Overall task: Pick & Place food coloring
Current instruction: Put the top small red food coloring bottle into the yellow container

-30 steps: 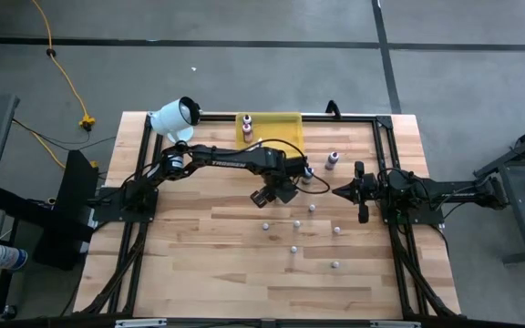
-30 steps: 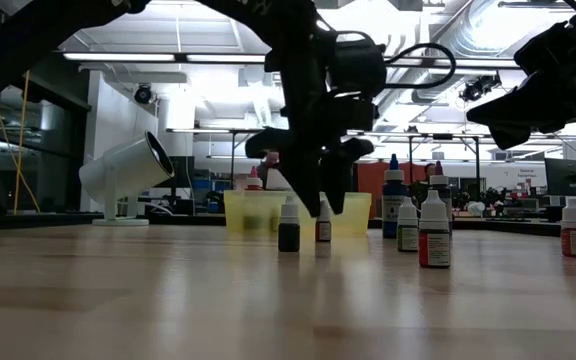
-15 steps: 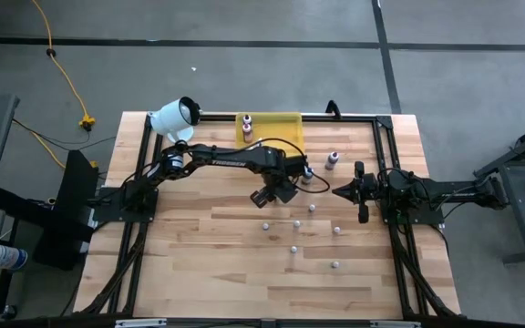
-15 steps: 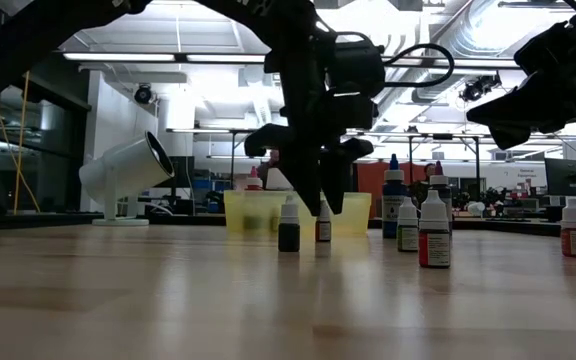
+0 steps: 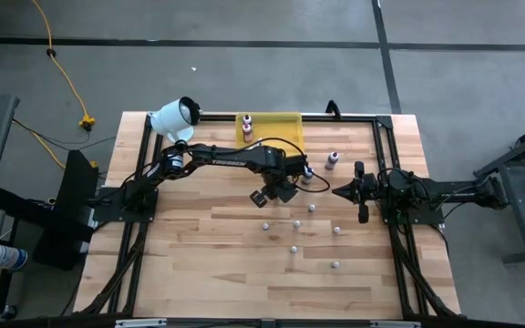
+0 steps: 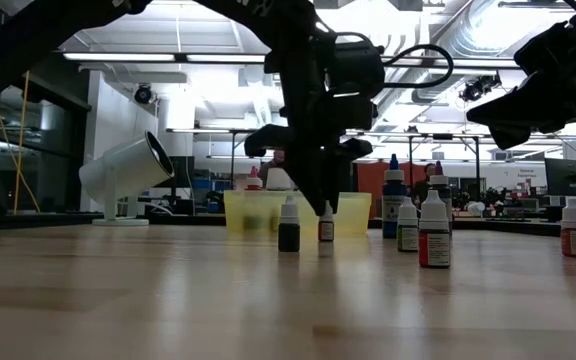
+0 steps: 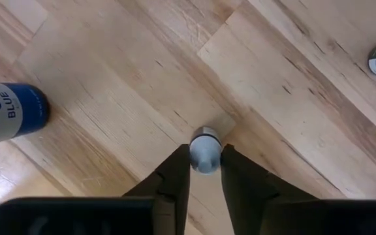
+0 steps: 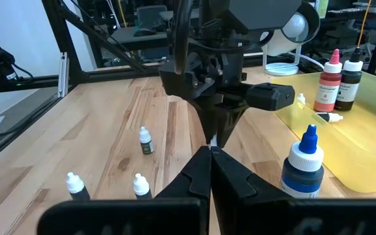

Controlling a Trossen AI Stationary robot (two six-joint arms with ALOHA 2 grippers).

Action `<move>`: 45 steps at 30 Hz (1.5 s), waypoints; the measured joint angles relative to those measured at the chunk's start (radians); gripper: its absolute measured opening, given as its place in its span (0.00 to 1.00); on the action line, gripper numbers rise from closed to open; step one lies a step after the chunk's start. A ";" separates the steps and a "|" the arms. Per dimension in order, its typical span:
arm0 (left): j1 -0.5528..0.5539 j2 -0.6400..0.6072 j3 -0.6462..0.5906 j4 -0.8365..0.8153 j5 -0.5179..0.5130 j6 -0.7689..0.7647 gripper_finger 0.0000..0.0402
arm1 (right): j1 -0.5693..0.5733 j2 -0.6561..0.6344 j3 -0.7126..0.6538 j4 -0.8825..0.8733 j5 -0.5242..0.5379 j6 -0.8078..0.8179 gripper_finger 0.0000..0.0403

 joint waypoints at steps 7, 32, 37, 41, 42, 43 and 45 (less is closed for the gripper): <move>0.000 0.000 0.001 -0.003 0.000 -0.011 0.10 | 0.000 0.000 0.000 0.000 0.000 0.000 0.00; 0.013 -0.001 0.103 -0.109 0.025 -1.149 0.08 | 0.000 0.000 0.000 0.000 0.000 0.000 0.00; 0.029 -0.001 0.121 -0.137 0.023 -1.341 0.08 | 0.000 0.000 0.000 0.000 0.000 0.000 0.00; 0.049 -0.001 0.159 -0.180 0.014 -1.378 0.08 | 0.000 0.000 0.000 0.000 0.000 0.000 0.00; 0.055 -0.001 0.175 -0.202 0.013 -1.378 0.08 | 0.000 0.000 0.000 0.000 0.000 0.000 0.00; 0.062 -0.001 0.196 -0.221 0.011 -1.378 0.08 | 0.000 0.000 0.000 0.000 0.000 0.000 0.00; 0.075 -0.001 0.241 -0.265 -0.003 -1.378 0.08 | 0.000 0.000 0.000 0.000 0.000 0.000 0.00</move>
